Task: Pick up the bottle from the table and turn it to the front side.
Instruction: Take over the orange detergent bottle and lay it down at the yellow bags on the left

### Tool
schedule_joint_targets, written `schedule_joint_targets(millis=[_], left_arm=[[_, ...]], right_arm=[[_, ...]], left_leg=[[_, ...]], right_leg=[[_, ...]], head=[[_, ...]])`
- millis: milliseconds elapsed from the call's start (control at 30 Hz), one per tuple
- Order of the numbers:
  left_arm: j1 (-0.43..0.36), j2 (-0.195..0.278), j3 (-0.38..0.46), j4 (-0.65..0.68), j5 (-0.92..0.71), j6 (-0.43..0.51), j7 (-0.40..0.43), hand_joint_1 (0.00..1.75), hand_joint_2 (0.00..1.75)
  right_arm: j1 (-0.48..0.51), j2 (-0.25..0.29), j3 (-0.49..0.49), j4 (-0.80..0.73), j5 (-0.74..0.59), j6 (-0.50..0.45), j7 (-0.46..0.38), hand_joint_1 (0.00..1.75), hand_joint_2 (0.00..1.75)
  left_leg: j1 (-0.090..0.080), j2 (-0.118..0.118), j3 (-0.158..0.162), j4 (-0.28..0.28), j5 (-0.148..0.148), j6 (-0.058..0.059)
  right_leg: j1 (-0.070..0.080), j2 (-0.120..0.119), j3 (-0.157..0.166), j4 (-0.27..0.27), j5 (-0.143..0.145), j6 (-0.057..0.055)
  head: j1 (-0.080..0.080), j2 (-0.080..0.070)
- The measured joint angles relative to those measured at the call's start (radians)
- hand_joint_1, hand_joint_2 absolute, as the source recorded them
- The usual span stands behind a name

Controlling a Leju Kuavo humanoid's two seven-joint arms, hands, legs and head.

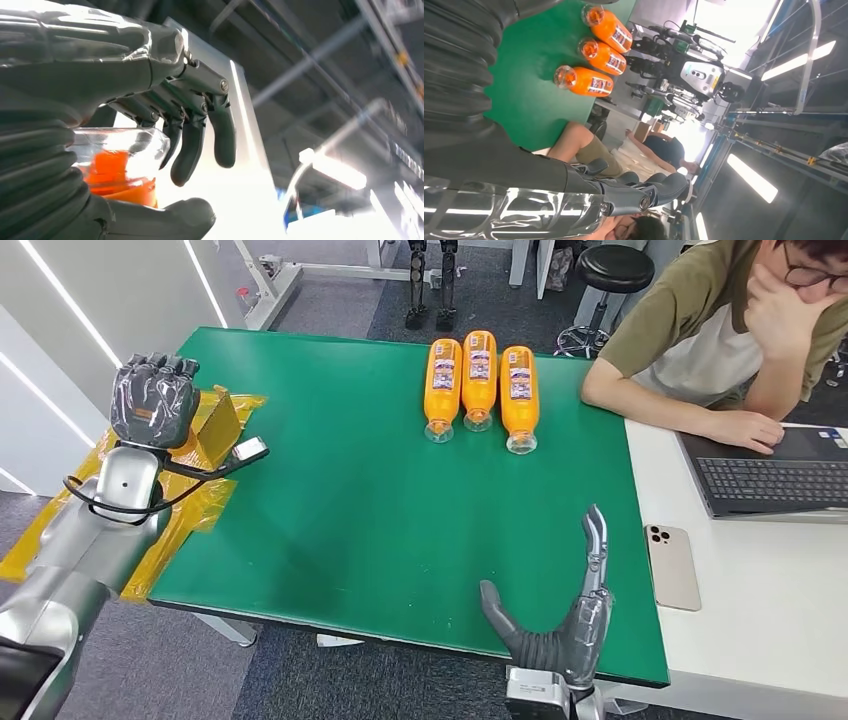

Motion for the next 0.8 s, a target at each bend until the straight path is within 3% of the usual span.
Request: schedule_joint_targets(millis=[167,400,800], left_arm=[[-0.003,0.021,-0.093,0.111,0.000,-0.044,0.021,1.75,1.75],[0.011,0.012,-0.186,0.214,-0.001,-0.106,0.020,1.75,1.75],[0.069,-0.078,-0.250,0.279,0.005,-0.132,-0.103,1.75,1.75]], right_arm=[[0.003,0.002,-0.006,0.000,-0.006,0.000,-0.003,0.00,1.75],[0.002,0.003,-0.007,0.000,-0.007,0.000,0.023,0.00,1.75],[-0.004,0.002,-0.004,0.010,-0.040,0.000,0.039,0.00,1.75]], left_leg=[[0.000,0.000,0.000,0.000,0.000,0.000],[0.000,0.000,0.000,0.000,0.000,0.000],[0.000,-0.002,-0.001,0.000,0.000,0.000]], right_leg=[[0.000,0.000,0.000,0.000,0.000,0.000],[0.000,0.000,0.000,0.000,0.000,0.000],[0.000,-0.002,0.000,0.000,0.000,0.000]], head=[[0.000,0.000],[0.000,0.000],[0.000,0.000]])
